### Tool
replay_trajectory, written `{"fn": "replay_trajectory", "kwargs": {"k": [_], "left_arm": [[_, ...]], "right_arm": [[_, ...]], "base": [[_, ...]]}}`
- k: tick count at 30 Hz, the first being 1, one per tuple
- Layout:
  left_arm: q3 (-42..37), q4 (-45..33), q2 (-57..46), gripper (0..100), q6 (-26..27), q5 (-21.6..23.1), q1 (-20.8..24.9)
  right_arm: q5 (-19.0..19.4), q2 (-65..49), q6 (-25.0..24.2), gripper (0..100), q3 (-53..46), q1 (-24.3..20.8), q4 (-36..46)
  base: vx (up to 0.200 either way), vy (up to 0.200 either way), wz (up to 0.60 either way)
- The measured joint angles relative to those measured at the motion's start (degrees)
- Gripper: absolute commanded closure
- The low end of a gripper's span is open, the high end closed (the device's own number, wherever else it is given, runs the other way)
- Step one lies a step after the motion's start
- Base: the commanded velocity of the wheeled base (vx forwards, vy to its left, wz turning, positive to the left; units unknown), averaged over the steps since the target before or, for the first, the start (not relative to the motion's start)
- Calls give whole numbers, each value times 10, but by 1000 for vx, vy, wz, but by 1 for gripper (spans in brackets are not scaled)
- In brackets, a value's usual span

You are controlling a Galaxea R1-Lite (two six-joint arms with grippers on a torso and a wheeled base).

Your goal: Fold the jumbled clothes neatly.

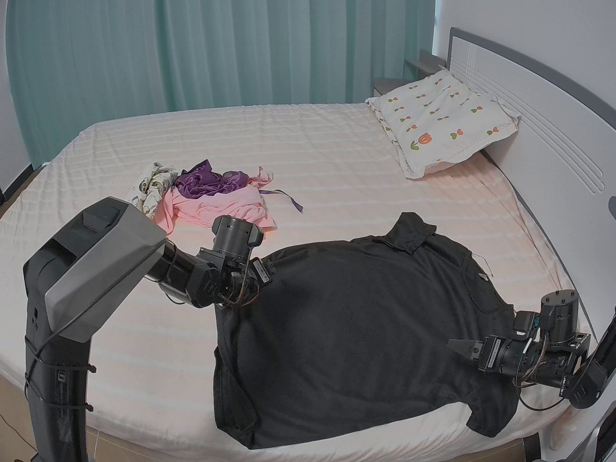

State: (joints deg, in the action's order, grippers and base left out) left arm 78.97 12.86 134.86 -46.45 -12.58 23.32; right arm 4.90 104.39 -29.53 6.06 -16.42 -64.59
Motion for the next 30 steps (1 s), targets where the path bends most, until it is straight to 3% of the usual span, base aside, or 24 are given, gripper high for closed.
{"fn": "replay_trajectory", "kwargs": {"k": [6,11,16,21,24,30], "left_arm": [[47,2,29,0,-10,-7,-7],[130,4,62,0,-20,-47,-20],[229,4,97,0,-16,-82,-57],[274,2,113,0,-15,-94,-101],[275,-4,109,0,-15,-88,-108],[227,-13,86,0,-13,-22,-113]], "right_arm": [[0,4,0,0,0,0,0],[0,6,1,0,-1,0,0],[0,7,0,0,-2,0,0],[0,12,1,0,-3,0,-2],[0,17,1,0,-5,0,-17],[-2,32,1,0,-14,0,-52]], "base": [[0,0,0],[0,0,0],[0,0,0],[0,0,0],[0,0,0],[0,0,0]]}}
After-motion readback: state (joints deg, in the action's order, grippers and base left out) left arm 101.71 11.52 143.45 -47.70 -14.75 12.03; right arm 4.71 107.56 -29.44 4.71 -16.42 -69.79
